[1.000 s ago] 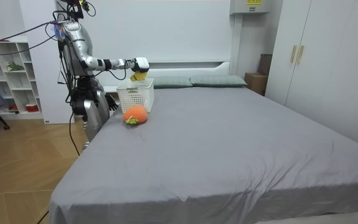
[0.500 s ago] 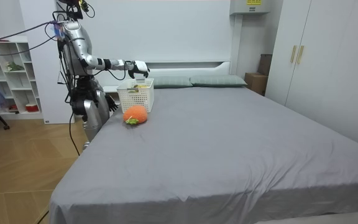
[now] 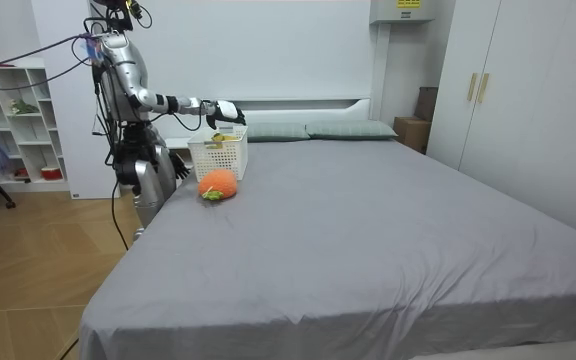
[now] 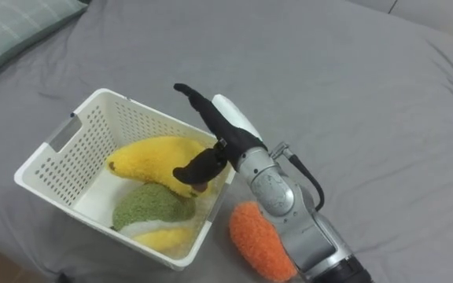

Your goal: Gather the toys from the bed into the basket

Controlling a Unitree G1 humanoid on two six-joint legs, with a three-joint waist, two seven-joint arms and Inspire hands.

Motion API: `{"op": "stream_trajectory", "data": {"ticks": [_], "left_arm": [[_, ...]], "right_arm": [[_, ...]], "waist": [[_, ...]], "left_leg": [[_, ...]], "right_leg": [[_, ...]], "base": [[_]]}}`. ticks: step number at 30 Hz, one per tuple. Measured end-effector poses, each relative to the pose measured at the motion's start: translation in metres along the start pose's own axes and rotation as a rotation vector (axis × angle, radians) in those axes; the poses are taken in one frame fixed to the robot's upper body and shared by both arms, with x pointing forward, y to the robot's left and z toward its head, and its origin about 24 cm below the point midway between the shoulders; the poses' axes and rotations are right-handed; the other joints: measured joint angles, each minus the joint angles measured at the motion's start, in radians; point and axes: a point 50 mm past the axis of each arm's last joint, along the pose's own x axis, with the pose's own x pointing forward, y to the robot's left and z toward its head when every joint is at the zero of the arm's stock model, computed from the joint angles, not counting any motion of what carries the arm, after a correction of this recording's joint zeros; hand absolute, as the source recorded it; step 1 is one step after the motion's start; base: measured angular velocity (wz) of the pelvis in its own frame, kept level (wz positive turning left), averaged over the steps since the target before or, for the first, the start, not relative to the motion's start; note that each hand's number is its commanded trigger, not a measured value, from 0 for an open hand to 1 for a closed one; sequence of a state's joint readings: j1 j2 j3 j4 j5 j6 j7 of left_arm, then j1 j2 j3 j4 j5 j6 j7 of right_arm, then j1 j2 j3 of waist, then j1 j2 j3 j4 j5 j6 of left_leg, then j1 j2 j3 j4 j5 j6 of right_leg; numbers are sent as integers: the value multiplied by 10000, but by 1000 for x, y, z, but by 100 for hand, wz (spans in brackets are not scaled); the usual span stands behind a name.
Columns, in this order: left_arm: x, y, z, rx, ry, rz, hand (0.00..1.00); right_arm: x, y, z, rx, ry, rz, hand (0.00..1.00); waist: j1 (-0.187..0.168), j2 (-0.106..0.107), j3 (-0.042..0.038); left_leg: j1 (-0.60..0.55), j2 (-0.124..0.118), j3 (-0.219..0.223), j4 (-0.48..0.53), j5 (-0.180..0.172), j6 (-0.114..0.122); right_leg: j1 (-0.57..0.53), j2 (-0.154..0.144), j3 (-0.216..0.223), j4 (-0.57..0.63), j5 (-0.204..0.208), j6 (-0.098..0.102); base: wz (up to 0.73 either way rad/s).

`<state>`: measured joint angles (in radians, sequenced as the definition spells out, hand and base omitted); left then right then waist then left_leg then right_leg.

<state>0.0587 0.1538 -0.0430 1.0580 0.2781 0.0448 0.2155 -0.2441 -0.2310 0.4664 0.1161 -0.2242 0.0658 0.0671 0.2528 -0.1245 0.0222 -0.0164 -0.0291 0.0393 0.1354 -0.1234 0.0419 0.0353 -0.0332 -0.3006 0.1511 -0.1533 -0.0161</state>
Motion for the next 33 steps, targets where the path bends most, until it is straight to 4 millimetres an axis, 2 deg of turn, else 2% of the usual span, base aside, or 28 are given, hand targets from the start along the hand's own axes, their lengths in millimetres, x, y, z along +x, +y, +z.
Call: {"op": "stream_trajectory", "data": {"ticks": [5,12,13,14,19,23,33], "left_arm": [[0,-2,0,-139,28,-50,0],[0,1,-2,-398,145,73,0],[0,1,-2,-399,149,72,0],[0,1,-2,-410,161,70,0],[-2,1,-11,-551,409,134,0],[-5,3,-23,-654,638,225,0],[-7,0,-27,-729,801,276,0]], "right_arm": [[0,-6,-1,50,48,-467,0],[-2,-22,-5,154,174,-1691,0],[-4,-24,-6,192,232,-1868,0],[-6,-25,-9,322,346,-2008,0],[-15,-29,-36,1410,1286,-2532,0],[-31,-38,-53,1890,1921,-3379,0],[-47,-29,-81,2352,3106,-3544,0]], "waist": [[-1,130,-31],[-119,153,-63],[-147,145,-86],[-187,144,-127],[-419,232,-187],[-687,299,-205],[-1084,430,-117]], "left_leg": [[-3,-4,-1,2,-8,6],[-29,1,27,-1,-6,5],[-9,2,35,-3,-6,5],[26,4,46,-7,-6,5],[260,12,125,-21,-22,19],[293,27,199,2,-26,22],[414,90,519,-2,-73,22]], "right_leg": [[-3,-1,5,-2,0,0],[-13,-20,-4,-7,0,1],[-10,-21,3,-6,0,1],[7,-23,14,-6,0,1],[216,-20,145,-1,0,1],[254,-15,229,43,5,7],[194,21,490,59,33,-5]], "base": [[0],[0],[0],[0],[-5],[-4],[-9]]}}
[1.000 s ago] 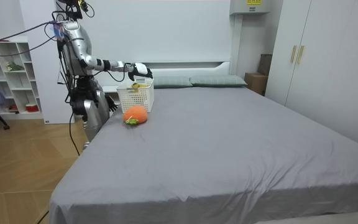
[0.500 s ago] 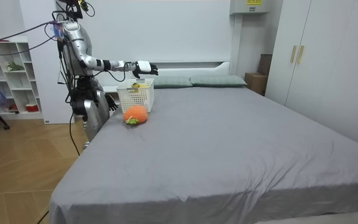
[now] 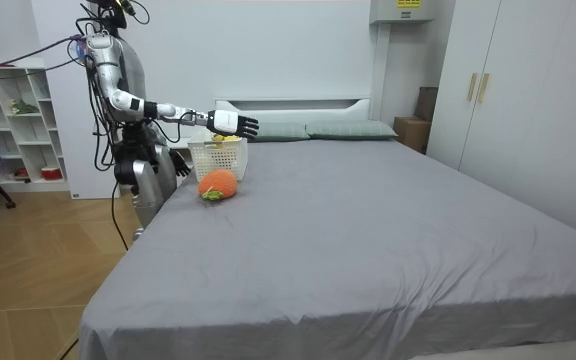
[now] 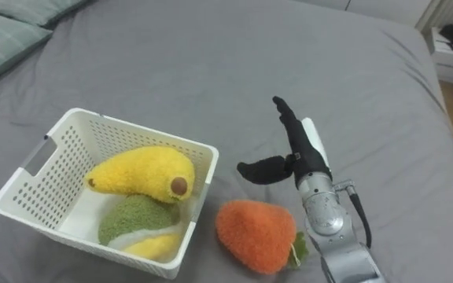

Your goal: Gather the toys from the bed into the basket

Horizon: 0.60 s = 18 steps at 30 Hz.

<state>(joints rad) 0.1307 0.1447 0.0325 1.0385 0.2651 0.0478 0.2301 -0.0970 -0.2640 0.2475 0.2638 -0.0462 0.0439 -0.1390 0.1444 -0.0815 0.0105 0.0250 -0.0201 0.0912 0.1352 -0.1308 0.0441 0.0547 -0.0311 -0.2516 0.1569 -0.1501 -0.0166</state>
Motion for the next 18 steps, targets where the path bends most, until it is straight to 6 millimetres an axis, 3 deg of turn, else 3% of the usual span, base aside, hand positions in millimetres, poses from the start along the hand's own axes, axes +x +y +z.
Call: {"op": "stream_trajectory", "data": {"ticks": [2,7,18], "left_arm": [[0,-1,-1,-12,65,-23,0],[-1,-3,-2,-11,195,-51,0],[-3,-8,-3,-49,257,87,0]], "right_arm": [[-1,0,-1,-17,30,5,0],[-4,1,-6,9,186,37,0],[-26,19,-49,-140,1719,683,0]], "waist": [[-68,79,22],[-125,153,-36],[-335,290,-108]], "left_leg": [[-39,15,117,-6,-9,9],[-36,28,146,-16,-40,-6],[-147,33,90,8,-45,-9]], "right_leg": [[-51,2,40,-21,5,-2],[-47,22,59,-63,4,-1],[-72,32,72,-75,1,4]], "base": [[-7],[-1],[0]]}}
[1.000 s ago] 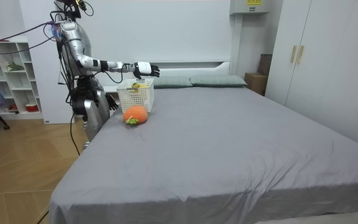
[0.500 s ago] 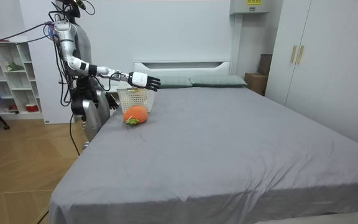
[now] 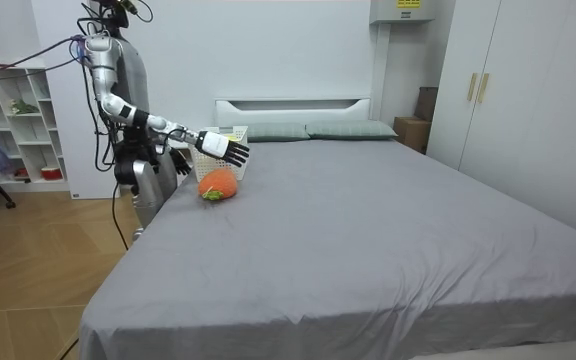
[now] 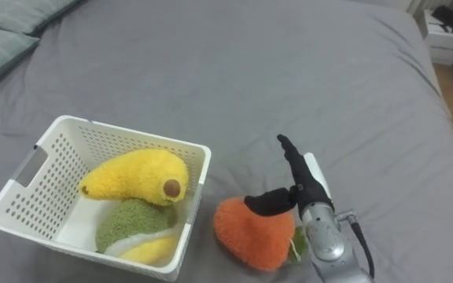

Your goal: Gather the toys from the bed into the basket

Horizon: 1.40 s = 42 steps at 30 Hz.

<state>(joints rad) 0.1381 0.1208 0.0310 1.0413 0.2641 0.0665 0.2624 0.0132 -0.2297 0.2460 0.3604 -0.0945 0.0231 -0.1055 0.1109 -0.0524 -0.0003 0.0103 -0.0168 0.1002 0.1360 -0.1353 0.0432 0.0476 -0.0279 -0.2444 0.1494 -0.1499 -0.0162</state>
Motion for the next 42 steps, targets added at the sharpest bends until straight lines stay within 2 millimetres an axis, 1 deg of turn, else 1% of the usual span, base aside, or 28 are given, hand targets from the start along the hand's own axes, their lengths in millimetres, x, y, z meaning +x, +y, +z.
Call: {"op": "stream_trajectory", "data": {"ticks": [2,5,9,14,17,19,25,28,30,33,38,39,41,42], "left_arm": [[0,-1,0,47,-4,41,0],[-1,-3,2,94,-73,-1,0],[-1,-4,3,87,-109,-19,0],[-1,-5,6,78,-231,-46,0],[-1,-5,6,-40,-214,-72,0],[-2,-5,6,-30,-228,-76,0],[-2,-6,7,40,-278,-84,0],[-2,-6,7,35,-275,-71,0],[-2,-6,7,38,-277,-48,0],[-2,-6,7,43,-294,-8,0],[-2,-4,7,24,-290,201,0],[-2,-4,7,23,-299,206,0],[-1,-2,7,66,-337,255,0],[-1,-1,7,89,-343,265,0]], "right_arm": [[-4,7,-5,-107,164,110,0],[-6,15,-6,-33,213,306,0],[-8,20,-12,2,460,595,0],[-17,27,-25,-152,889,881,0],[-18,30,-27,-298,950,1018,0],[-19,31,-28,-479,930,1083,0],[-21,34,-38,-955,1128,1263,0],[-21,34,-40,-1288,1155,1299,0],[-21,34,-41,-1631,1173,1333,0],[-19,34,-49,-2471,1421,1324,0],[-17,31,-58,-3366,1787,1182,0],[-17,31,-58,-3433,1799,1152,0],[-13,29,-56,-3513,1775,1080,0],[-11,28,-56,-3537,1796,1078,0]], "waist": [[-1,-1,-1],[-7,-2,-3],[-9,-10,1],[-6,-26,13],[-9,-27,23],[-28,-38,24],[-54,-43,29],[-61,-60,47],[-46,-87,57],[12,-138,65],[28,-222,93],[37,-232,103],[54,-288,153],[67,-303,155]], "left_leg": [[-1,-1,3,-1,1,-1],[-70,-4,4,-3,3,0],[-93,-23,-63,-15,3,1],[-191,-53,-168,-21,-1,1],[-225,-56,-190,-25,-8,-3],[-265,-59,-204,-21,-8,-3],[-343,-62,-226,-10,-9,-3],[-353,-64,-236,-13,-9,-2],[-351,-66,-242,-13,-9,-2],[-340,-66,-227,-11,-9,-2],[-343,-73,-230,-10,-10,0],[-345,-73,-230,-11,-10,0],[-351,-73,-249,-6,-10,0],[-351,-80,-258,-4,-10,0]], "right_leg": [[-4,5,-1,-20,-4,3],[-127,6,14,-9,-3,2],[-122,6,5,-38,-9,11],[-157,14,-12,-153,-11,14],[-186,21,0,-154,-10,14],[-231,18,-10,-150,-10,14],[-280,17,-31,-141,-10,13],[-269,18,-37,-142,-10,13],[-270,17,-37,-142,-10,14],[-267,12,-36,-140,-10,14],[-246,12,-38,-139,-10,14],[-235,12,-39,-139,-10,15],[-229,14,-52,-140,-11,15],[-229,14,-49,-142,-11,15]], "base": [[0],[0],[4],[4],[0],[0],[0],[0],[0],[0],[0],[0],[0],[0]]}}
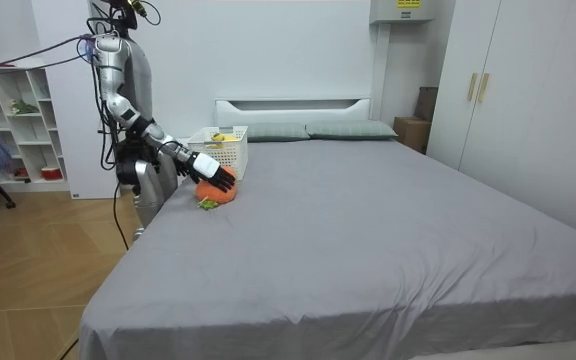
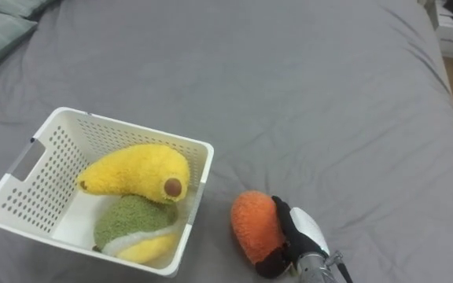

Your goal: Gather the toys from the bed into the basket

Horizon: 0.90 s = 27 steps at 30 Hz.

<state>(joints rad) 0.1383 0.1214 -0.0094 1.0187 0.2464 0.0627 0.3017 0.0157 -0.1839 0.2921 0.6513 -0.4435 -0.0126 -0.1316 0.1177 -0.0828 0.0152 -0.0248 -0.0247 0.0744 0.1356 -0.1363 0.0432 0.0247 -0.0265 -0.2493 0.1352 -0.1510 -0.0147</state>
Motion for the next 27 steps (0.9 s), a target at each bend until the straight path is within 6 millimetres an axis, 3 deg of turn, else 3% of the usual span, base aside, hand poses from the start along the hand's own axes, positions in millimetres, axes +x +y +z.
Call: {"op": "stream_trajectory", "data": {"ticks": [2,3,4,5,15,21,27], "left_arm": [[0,0,-1,51,-48,-12,0],[0,0,0,60,-59,-22,0],[0,0,0,78,-81,-37,0],[0,1,0,103,-121,-29,0],[-3,2,-17,592,247,-65,0],[-6,0,-26,953,568,-195,0],[-8,-2,-34,1102,829,-532,0]], "right_arm": [[5,-3,1,-47,102,-55,0],[6,-4,1,-66,153,-63,47],[8,-5,0,-94,259,-53,82],[9,-5,-2,-109,359,-33,100],[22,-20,-2,-230,825,-431,100],[20,-11,-15,104,1626,-185,100],[18,-9,-18,223,1791,-199,100]], "waist": [[10,-27,-9],[9,-31,-12],[77,-32,-13],[235,-30,-13],[312,1,-2],[376,112,3],[518,196,-75]], "left_leg": [[-1,-39,-40,0,1,4],[-1,-38,-47,0,2,5],[2,-37,-55,0,2,8],[-1,-38,-53,-1,-2,14],[-7,-56,-243,22,-22,37],[-11,-77,-471,187,-50,43],[-29,-85,-517,280,-50,39]], "right_leg": [[4,-11,-6,-5,-4,7],[5,-15,-8,-5,-5,8],[4,-24,-10,-5,-6,10],[7,-25,-9,-4,-6,11],[103,-63,-343,2,-8,29],[266,-87,-541,0,-10,35],[314,-92,-547,14,-18,45]], "base": [[2],[0],[0],[0],[6],[12],[0]]}}
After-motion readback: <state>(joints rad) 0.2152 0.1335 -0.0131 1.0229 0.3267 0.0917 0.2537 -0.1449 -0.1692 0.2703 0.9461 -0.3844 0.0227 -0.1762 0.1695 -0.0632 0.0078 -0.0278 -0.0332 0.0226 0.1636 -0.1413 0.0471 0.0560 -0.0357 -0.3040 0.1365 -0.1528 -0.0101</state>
